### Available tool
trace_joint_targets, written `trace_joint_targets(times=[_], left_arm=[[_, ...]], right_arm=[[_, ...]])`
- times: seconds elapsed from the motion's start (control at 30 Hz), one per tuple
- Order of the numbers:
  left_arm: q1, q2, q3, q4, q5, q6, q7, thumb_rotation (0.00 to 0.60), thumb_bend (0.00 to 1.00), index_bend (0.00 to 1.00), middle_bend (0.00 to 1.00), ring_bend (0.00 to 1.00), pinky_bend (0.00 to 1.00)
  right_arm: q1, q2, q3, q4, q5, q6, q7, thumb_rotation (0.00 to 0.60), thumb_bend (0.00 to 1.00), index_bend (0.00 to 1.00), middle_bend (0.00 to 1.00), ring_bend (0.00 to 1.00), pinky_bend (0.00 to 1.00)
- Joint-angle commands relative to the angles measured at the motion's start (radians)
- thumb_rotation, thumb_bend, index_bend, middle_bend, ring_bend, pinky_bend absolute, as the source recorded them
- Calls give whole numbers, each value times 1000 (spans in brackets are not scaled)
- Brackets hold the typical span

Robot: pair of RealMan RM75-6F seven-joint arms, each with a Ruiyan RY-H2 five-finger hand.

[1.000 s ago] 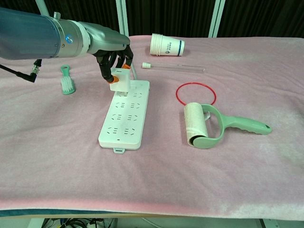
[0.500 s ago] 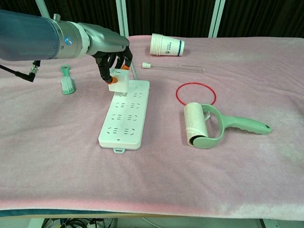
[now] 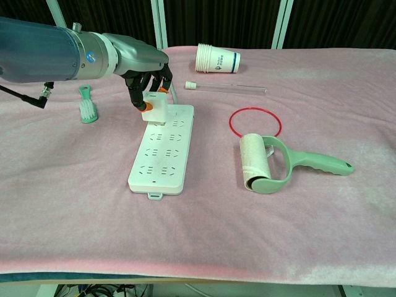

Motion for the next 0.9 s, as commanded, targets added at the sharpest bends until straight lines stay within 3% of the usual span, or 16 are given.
trace_joint_targets(times=[0.03, 0.33, 0.6, 0.9], left_arm=[[0, -3, -1, 2, 4, -4, -4, 600, 500, 616, 620, 390, 414], [-7, -30, -3, 27, 26, -22, -13, 600, 500, 621, 628, 397, 432], [-19, -54, 2, 32, 42, -19, 2, 600, 500, 648, 656, 462, 565], [-16, -68, 26, 25, 49, 18, 35, 600, 500, 654, 662, 466, 572]], right_arm=[[0, 0, 0, 0, 0, 1, 0, 600, 105, 98, 73, 183, 164], [1, 1, 0, -2, 1, -4, 7, 600, 106, 98, 72, 183, 164], [3, 2, -2, -2, -2, -9, 12, 600, 105, 98, 73, 183, 164], [4, 1, -2, -2, -4, -9, 17, 600, 106, 98, 72, 183, 164]])
